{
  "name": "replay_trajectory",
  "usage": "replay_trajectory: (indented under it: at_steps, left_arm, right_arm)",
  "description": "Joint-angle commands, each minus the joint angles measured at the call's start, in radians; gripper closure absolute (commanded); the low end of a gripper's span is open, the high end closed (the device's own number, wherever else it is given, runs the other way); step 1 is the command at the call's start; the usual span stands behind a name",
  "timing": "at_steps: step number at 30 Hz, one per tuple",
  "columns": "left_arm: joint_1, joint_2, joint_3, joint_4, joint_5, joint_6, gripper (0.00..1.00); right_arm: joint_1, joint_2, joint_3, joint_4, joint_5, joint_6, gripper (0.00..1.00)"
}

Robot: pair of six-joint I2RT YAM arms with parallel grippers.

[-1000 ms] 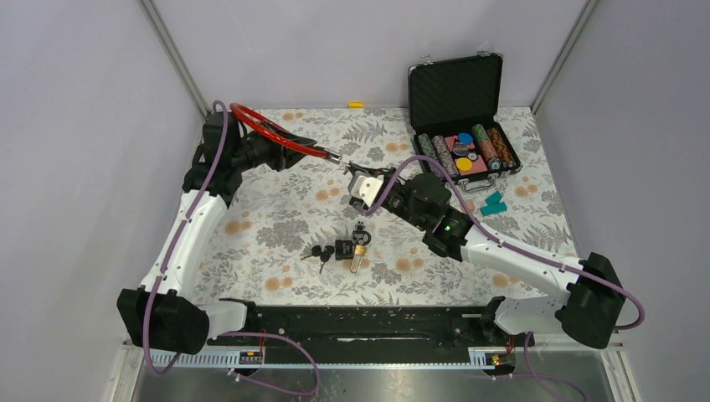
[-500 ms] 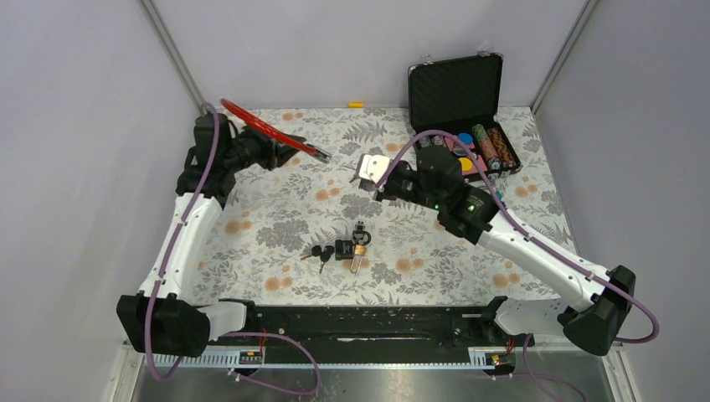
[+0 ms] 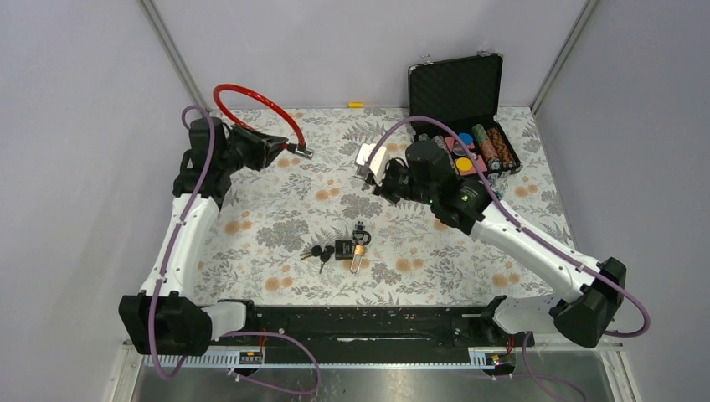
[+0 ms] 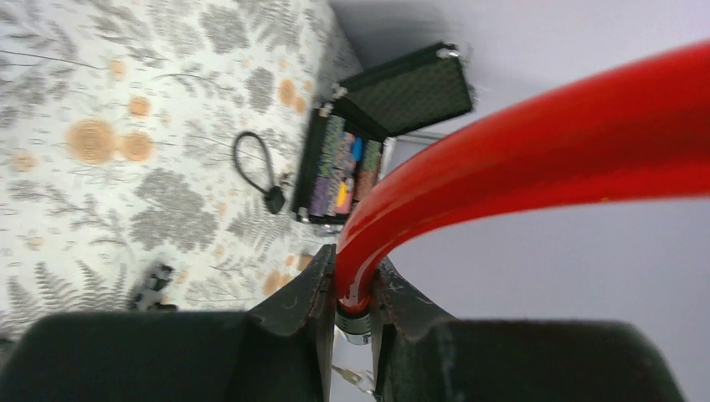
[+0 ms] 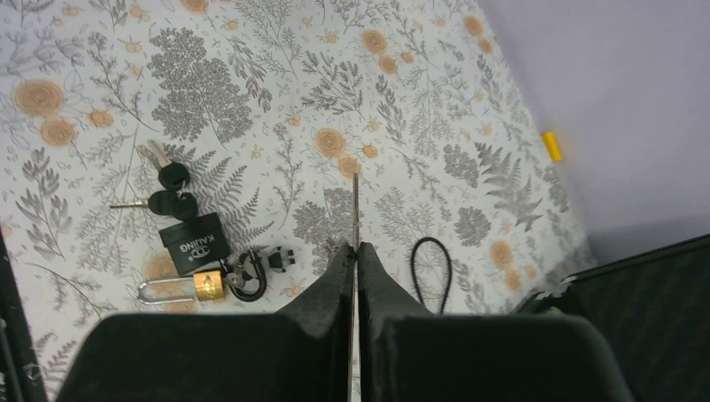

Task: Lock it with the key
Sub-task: Lock the lock.

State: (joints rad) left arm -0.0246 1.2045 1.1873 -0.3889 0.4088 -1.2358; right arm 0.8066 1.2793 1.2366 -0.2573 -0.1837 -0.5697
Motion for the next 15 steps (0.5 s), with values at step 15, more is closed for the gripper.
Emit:
replay_trajectory:
  at_steps: [15]
  left_arm:
    - [-0.011,0.286,-0.197,0.168,-0.175,0.163,1.0]
  right_arm:
    - [-0.017,0.084,0.003,0.182,-0.065,0.35,1.0]
